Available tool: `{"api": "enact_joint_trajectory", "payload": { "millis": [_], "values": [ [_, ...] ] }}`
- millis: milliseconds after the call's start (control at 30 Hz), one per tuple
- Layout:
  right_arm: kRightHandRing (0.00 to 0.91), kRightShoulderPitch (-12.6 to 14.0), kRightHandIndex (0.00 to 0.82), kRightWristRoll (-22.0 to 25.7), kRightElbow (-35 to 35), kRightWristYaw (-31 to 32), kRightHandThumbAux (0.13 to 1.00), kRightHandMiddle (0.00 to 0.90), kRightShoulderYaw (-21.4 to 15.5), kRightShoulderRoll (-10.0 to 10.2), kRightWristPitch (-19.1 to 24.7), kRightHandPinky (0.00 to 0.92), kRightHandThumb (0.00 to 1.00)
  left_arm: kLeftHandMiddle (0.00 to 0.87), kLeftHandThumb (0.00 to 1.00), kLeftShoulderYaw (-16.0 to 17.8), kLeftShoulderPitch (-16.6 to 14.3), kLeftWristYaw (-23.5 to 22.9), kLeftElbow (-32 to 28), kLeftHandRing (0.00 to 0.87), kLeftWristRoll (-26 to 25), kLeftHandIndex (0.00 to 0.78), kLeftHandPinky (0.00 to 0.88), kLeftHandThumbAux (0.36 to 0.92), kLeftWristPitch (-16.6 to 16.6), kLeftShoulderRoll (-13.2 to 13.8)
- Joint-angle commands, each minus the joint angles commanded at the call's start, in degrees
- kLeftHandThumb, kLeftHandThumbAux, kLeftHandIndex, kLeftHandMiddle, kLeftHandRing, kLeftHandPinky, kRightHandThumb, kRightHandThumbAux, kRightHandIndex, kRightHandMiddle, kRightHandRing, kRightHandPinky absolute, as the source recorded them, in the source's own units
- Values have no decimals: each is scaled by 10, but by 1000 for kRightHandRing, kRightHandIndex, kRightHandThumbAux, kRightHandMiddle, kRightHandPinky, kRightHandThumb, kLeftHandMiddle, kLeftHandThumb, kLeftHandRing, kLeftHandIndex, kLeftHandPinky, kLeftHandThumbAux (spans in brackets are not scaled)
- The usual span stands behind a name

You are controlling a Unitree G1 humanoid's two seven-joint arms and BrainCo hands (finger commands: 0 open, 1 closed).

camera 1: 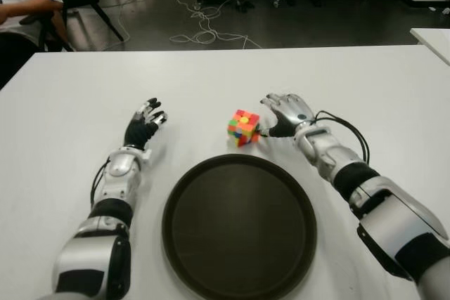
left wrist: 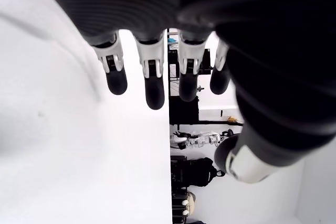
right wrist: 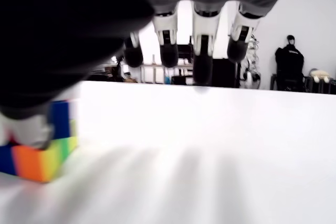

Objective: Pick up the Rubik's Cube and put it in the plate

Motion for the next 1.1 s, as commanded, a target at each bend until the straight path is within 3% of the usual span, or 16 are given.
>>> {"api": "enact_joint_trajectory", "payload": {
  "millis": [533,767,1100],
  "values": [
    [0,-2,0,1,-9,23,361,0,4,0,8,0,36,118,211,1,2,1,-4,104,-4,52,66,677,8,1],
    [0,-6,0,0,-6,25,346,0,4,-1,7,0,43,124,225,5,2,-1,-3,108,-7,52,74,707,3,0],
    [0,-17,0,5,-7,31,319,0,-2,-15,-2,0,43,130,238,9,-2,6,8,112,-6,73,82,708,1,-1]
  ]
}}
